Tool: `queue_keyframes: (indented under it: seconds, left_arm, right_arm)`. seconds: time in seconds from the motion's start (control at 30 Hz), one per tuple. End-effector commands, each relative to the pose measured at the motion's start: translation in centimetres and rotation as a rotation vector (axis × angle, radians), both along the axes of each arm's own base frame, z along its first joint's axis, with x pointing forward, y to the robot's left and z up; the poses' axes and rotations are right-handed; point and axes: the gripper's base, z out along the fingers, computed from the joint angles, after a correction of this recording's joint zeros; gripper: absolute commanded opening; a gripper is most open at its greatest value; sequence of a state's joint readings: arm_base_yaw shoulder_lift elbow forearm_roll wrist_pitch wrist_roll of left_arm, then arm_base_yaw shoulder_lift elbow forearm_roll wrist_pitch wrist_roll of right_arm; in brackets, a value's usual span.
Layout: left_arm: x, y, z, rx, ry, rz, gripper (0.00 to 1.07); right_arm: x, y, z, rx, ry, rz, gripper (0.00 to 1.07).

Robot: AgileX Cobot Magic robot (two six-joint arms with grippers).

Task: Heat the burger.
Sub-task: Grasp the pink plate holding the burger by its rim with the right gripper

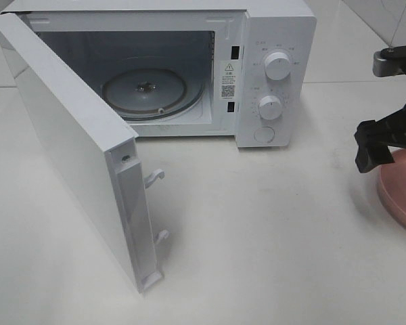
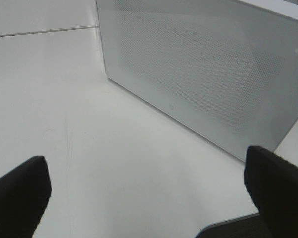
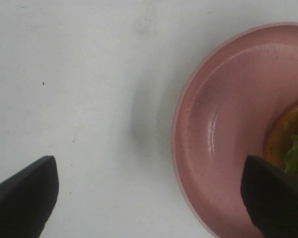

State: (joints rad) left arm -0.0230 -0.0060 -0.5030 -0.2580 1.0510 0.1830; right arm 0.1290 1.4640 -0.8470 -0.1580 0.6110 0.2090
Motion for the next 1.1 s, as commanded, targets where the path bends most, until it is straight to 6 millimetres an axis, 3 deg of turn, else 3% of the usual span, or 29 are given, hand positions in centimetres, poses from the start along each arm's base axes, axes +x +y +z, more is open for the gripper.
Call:
queue_keyframes:
  seconds: [0.03,0.27,0.63,1.1]
  left_arm:
    - [-0.3,0.0,0.0,-0.008,-0.025,0.000,0.98]
    - [-0.3,0.0,0.0,-0.008,-0.025,0.000,0.98]
    - [-0.3,0.0,0.0,-0.008,-0.025,0.000,0.98]
    - [-0.3,0.0,0.0,-0.008,-0.025,0.000,0.98]
  right_arm:
    - [0.6,-0.5,-1.0,-0.029,0.032,0.014,1.01]
    - [2.3,-0.4,-3.8,-0.041,0.108,0.019,0.99]
    - [5.4,-0.8,-4.9,-0.059,0.120,0.010,0.97]
    - [6.3,-1.9,-7.6,-0.040,0.155,-0.031,0.95]
